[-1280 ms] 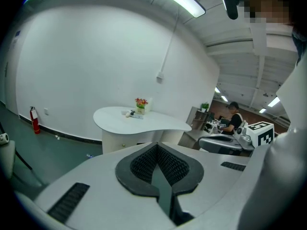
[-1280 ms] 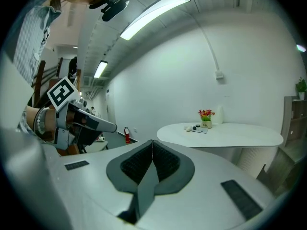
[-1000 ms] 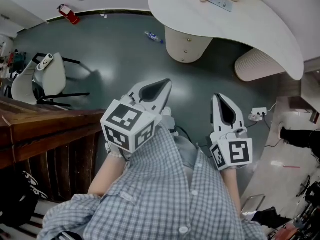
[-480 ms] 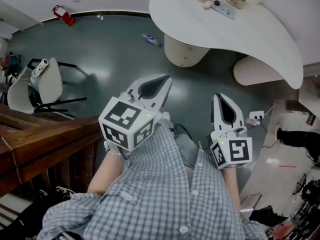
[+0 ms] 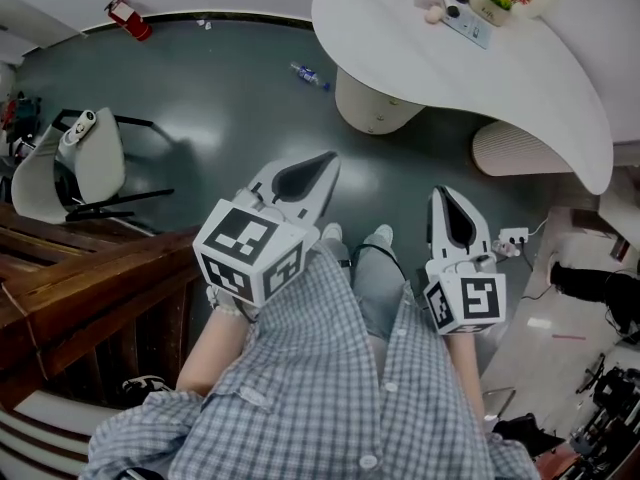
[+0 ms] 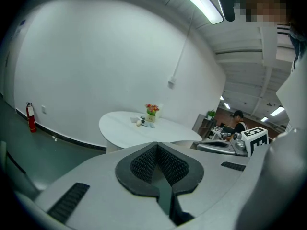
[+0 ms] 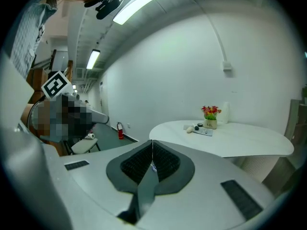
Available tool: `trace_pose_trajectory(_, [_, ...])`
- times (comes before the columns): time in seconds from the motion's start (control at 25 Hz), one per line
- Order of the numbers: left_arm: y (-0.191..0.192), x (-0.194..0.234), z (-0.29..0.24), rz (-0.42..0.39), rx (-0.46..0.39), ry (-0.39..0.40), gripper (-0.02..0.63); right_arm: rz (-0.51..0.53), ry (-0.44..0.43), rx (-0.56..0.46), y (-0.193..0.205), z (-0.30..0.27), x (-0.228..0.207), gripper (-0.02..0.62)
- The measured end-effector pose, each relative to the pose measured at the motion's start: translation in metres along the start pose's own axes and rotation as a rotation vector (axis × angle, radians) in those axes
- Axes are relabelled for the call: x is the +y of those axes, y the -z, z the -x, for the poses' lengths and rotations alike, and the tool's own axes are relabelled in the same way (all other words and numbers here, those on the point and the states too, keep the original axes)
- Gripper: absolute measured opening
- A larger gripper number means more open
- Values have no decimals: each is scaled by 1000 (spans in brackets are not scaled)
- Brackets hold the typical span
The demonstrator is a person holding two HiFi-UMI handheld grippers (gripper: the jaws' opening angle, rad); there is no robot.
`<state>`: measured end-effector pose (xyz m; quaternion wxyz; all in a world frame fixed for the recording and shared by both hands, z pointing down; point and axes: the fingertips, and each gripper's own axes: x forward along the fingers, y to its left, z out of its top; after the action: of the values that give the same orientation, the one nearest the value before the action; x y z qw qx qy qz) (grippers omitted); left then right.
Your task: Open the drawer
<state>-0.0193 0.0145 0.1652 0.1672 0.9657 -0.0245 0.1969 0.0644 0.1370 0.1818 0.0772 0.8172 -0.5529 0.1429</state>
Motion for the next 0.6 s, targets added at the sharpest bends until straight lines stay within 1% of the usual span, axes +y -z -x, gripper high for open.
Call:
trace_pose_trajectory(0.16, [-5,8,-3,2,-24,-1,5,-27,24,-21,-1,-13,-8,11])
trace_pose_trajectory(0.36, [-8,11,-18,28,-35,-35,5,9,-32,16,6,-31,-17,11])
trace_pose_trajectory(0.6, [1,20,-30,62,-18,-83,5,-6,-77,60,20,-55,-32,9])
